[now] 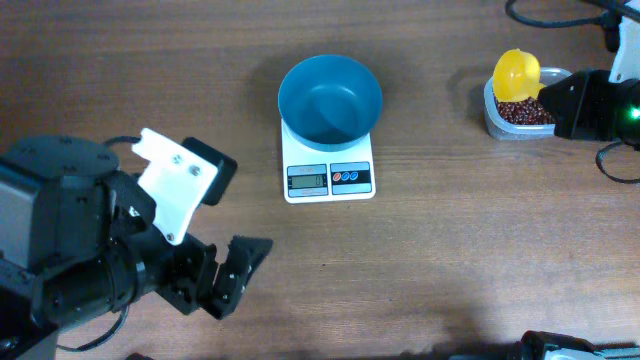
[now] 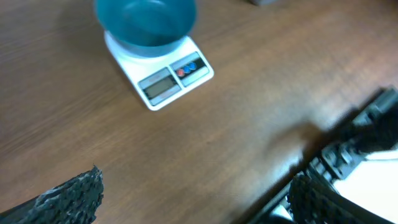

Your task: Scoop item into bowl and weigh 50g on scale

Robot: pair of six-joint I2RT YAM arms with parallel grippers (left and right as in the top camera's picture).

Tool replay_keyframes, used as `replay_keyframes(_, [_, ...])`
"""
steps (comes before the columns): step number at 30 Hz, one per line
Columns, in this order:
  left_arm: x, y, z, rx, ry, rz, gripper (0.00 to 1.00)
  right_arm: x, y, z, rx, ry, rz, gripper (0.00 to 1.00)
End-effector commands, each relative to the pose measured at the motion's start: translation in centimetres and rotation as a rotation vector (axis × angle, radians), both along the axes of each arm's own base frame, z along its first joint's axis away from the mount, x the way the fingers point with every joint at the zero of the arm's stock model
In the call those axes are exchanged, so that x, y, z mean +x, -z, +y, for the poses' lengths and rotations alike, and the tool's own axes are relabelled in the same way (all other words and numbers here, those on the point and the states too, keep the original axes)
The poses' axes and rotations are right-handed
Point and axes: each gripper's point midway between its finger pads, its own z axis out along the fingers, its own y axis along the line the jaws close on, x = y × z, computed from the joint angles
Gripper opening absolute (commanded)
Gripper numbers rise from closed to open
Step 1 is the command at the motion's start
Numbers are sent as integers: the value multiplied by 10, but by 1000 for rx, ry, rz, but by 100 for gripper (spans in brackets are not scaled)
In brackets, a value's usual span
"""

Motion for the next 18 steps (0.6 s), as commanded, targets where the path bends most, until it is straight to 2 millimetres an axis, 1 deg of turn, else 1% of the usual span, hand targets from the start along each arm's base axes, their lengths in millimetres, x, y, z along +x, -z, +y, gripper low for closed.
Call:
replay_keyframes(1, [-6, -7, -5, -8, 79, -28, 99, 1, -6, -2, -8, 3, -18, 4])
replay_keyframes(4, [-2, -8, 3, 0, 35, -27, 99, 1, -6, -2, -9, 3, -19, 4])
replay_keyframes(7, [-1, -8, 4, 5, 30, -30, 99, 0, -1, -16, -87, 47, -2, 4])
replay_keyframes(8, [-1, -8, 4, 5, 30, -29, 99, 0, -1, -16, -98, 33, -7, 4])
replay_keyframes(9, [-2, -7, 5, 7, 30, -23, 99, 0, 0, -21, -154, 11, -13, 4])
replay_keyframes(10, [-3, -5, 5, 11, 30, -16, 99, -1, 3, -33, -229, 36, -2, 4])
replay_keyframes(11, [-4, -5, 5, 11, 30, -15, 99, -2, 5, -53, -329, 94, 20, 4])
replay_keyframes(12, [-4, -5, 5, 11, 30, -15, 99, -1, 6, -57, -366, 82, 25, 4])
replay_keyframes(14, [-4, -5, 5, 11, 30, -15, 99, 7, 13, -61, -373, 83, 39, 4])
replay_keyframes(15, [-4, -5, 5, 11, 30, -15, 99, 14, 19, -65, -385, 88, 53, 4])
replay_keyframes(17, [-4, -5, 5, 11, 30, -15, 99, 18, 35, -80, -453, 108, 120, 4])
replay_keyframes(18, [-4, -5, 5, 11, 30, -15, 99, 24, 39, -84, -465, 119, 128, 4])
